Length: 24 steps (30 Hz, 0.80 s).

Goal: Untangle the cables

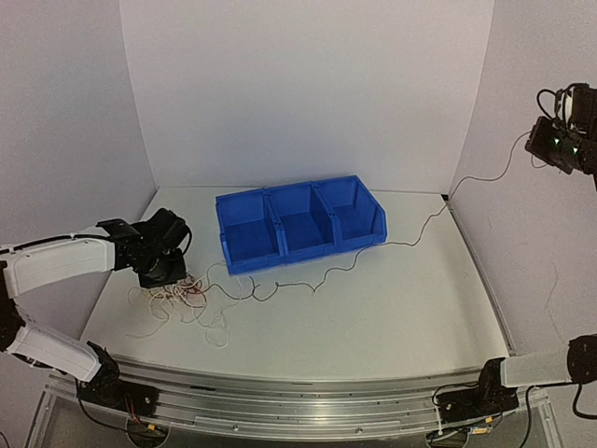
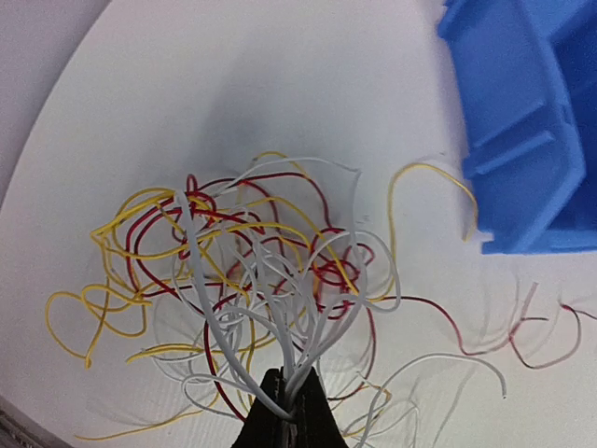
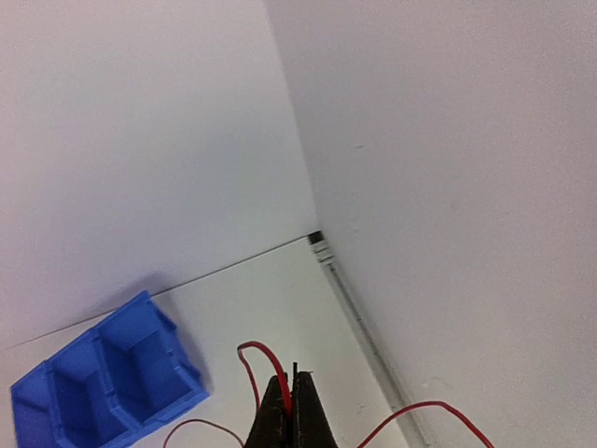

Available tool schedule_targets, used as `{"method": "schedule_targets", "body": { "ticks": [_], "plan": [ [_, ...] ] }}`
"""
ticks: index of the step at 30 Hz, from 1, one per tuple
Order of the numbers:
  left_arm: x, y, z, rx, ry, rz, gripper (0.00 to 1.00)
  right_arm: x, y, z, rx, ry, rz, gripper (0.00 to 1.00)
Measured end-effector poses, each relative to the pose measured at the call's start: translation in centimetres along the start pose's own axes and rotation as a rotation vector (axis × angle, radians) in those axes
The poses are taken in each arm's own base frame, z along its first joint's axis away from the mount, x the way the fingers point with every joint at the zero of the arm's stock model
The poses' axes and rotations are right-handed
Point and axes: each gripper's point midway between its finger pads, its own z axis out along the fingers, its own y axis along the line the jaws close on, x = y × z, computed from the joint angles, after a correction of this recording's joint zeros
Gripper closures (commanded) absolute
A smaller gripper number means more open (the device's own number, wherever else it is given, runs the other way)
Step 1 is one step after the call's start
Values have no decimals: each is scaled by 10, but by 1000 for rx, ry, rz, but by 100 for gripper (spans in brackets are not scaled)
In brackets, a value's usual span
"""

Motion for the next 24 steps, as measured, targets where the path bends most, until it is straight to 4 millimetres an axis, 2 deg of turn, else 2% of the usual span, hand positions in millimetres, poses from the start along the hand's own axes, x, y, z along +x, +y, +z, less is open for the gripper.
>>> {"method": "schedule_targets", "body": {
  "ticks": [2, 3, 5, 7, 8, 12, 15, 17, 19, 21, 23, 24],
  "plan": [
    [-1, -19, -4, 88, -3, 40, 87, 8, 23, -3, -139, 45, 27, 100],
    [-1, -28, -7, 134, -8, 59, 78, 11, 36, -4, -208, 67, 42, 100],
    [-5, -41, -16, 210, -20, 83, 41, 15, 58, -3, -328, 114, 74, 100],
    [-9, -52, -26, 277, -40, 109, 13, 17, 78, -1, -430, 160, 109, 100],
    [-10, -57, -31, 310, -49, 125, 3, 19, 86, 0, -476, 182, 129, 100],
    [-5, -84, -63, 460, -90, 240, 0, 22, 115, -9, -650, 260, 227, 100],
    [3, -113, -101, 614, -138, 359, 0, 18, 130, -21, -758, 287, 282, 100],
    [2, -138, -133, 747, -187, 432, 0, 17, 137, -27, -805, 304, 311, 100],
    [-1, -160, -156, 845, -225, 483, 0, 16, 141, -32, -842, 320, 335, 100],
    [0, -190, -170, 928, -247, 544, 0, 15, 145, -36, -870, 336, 356, 100],
    [8, -224, -171, 991, -239, 609, 1, 16, 147, -39, -892, 355, 375, 100],
    [17, -243, -165, 1012, -218, 650, 1, 16, 148, -40, -899, 365, 385, 100]
  ]
}}
